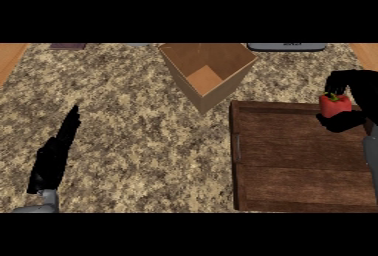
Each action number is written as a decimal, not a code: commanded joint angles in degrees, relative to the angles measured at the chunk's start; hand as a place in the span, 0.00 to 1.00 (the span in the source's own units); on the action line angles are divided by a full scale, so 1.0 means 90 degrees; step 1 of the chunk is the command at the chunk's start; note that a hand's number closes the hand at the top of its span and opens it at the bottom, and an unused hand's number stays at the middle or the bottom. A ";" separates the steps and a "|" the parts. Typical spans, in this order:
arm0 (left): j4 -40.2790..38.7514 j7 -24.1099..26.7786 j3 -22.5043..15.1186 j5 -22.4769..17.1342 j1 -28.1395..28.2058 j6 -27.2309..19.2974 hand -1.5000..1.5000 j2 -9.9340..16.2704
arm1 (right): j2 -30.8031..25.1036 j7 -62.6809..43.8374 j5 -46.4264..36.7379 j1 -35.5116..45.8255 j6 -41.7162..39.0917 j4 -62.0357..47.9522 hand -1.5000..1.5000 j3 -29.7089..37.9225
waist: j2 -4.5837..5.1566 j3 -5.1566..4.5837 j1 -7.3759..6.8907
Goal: Pick the bell pepper from the tray and place it in the cardboard box
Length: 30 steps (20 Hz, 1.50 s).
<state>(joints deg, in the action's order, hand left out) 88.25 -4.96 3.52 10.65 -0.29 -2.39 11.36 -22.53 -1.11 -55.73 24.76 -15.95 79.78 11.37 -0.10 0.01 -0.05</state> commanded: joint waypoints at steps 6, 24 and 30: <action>0.0011 0.0171 -0.0215 0.0209 0.0236 -0.0136 0.50 -0.0229 | 0.0656 0.0162 0.1818 0.1078 -0.0667 0.0877 1.00 0.0506 | -0.0006 -0.0003 -0.0009; 0.0181 0.0166 -0.0222 0.0293 0.0258 -0.0051 0.50 -0.0350 | 0.1516 -0.1225 0.1247 0.4025 0.0253 -0.2094 1.00 -0.0337 | 0.0049 -0.0004 -0.0154; 0.0562 -0.0326 -0.0144 0.0128 0.0083 0.0237 0.50 -0.0164 | 0.2260 -0.1311 0.0929 0.4366 0.0900 -0.3295 1.00 -0.0681 | 0.0045 -0.0002 -0.0167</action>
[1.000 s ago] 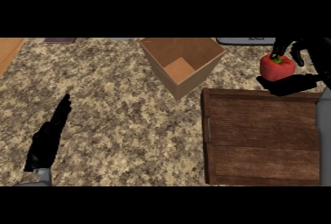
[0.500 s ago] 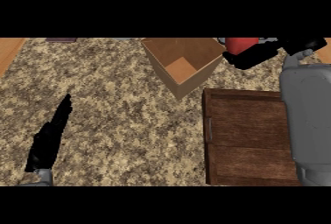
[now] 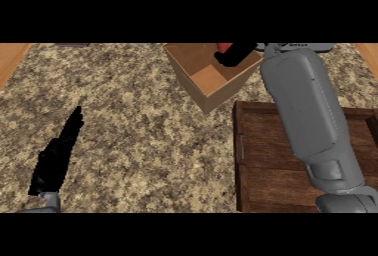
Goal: Pick the bell pepper from the tray and place it in the cardboard box
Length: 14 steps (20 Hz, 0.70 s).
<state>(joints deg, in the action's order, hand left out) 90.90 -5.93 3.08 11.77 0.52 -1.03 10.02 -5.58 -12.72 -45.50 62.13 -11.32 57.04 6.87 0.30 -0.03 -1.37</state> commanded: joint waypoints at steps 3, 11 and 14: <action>-0.0260 0.0254 -0.0048 0.0169 -0.0054 -0.0116 0.50 -0.0095 | 0.0337 0.0288 -0.0336 0.0495 0.0814 -0.1783 1.00 -0.0063 | 0.0029 -0.0001 -0.0036; -0.0215 0.0030 -0.0031 0.0093 -0.0312 -0.0043 0.50 -0.0123 | 0.0469 0.0560 -0.0312 0.0913 0.1849 -0.3619 0.00 0.0421 | 0.0054 0.0002 -0.0108; -0.0166 0.0091 -0.0241 0.0313 -0.0168 -0.0174 0.50 -0.0261 | 0.0418 0.0756 -0.0183 0.1209 0.2136 -0.4073 0.00 0.0670 | 0.0088 0.0003 -0.0193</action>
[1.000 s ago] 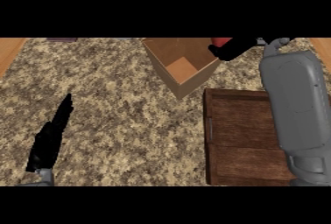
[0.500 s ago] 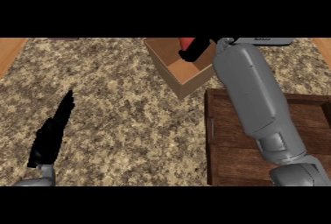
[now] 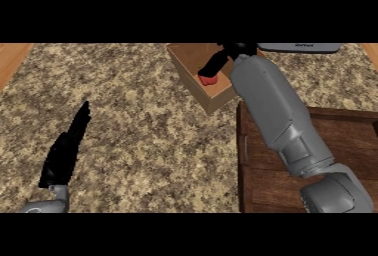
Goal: Pick the bell pepper from the tray and place it in the cardboard box
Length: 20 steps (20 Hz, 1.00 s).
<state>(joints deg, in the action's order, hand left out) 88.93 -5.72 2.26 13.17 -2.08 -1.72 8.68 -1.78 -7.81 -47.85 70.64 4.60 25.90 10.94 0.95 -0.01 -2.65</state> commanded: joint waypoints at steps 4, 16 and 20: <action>0.0131 -0.0019 0.0136 -0.0110 -0.0049 0.0113 0.50 0.0131 | 0.0191 0.0502 0.0657 0.0247 0.1029 -0.0437 0.00 0.0780 | 0.0022 0.0004 -0.0089; 0.0322 -0.0250 0.0057 -0.0114 0.0196 0.0064 0.50 -0.0039 | -0.0847 0.1933 0.2628 -0.0081 0.1175 0.0021 0.00 0.2660 | -0.0032 0.0010 0.0084; -0.0037 0.0011 0.0307 -0.0114 -0.0083 0.0094 0.50 0.0192 | -0.1392 0.1924 0.2771 -0.0220 0.1398 -0.0062 0.00 0.2882 | -0.0038 0.0004 0.0153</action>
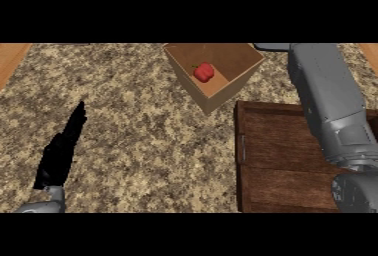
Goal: Pick the bell pepper from the tray and place it in the cardboard box
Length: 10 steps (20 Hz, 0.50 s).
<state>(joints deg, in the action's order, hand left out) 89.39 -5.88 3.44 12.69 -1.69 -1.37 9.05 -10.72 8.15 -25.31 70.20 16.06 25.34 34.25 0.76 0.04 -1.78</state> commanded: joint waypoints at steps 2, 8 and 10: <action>0.0283 -0.0123 0.0024 -0.0087 0.0158 0.0123 0.50 0.0055 | -0.0730 0.0122 0.0418 -0.0381 -0.0157 -0.0020 0.00 0.0381 | -0.0046 0.0000 0.0074; 0.0243 0.0184 0.0233 -0.0215 0.0364 0.0236 0.50 0.0214 | -0.2070 0.0756 0.0919 -0.0918 -0.1546 -0.0252 0.00 0.0736 | -0.0019 0.0003 0.0023; -0.0147 0.0154 0.0159 -0.0006 0.0053 0.0044 0.50 0.0093 | -0.2403 0.0889 0.0900 -0.1119 -0.1964 -0.0387 0.00 0.0660 | -0.0011 0.0003 0.0065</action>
<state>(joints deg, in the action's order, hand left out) 89.69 -5.42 4.24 12.37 -0.51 -0.87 9.49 -26.95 13.16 -18.28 63.03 4.22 23.59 39.93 0.56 0.06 -1.13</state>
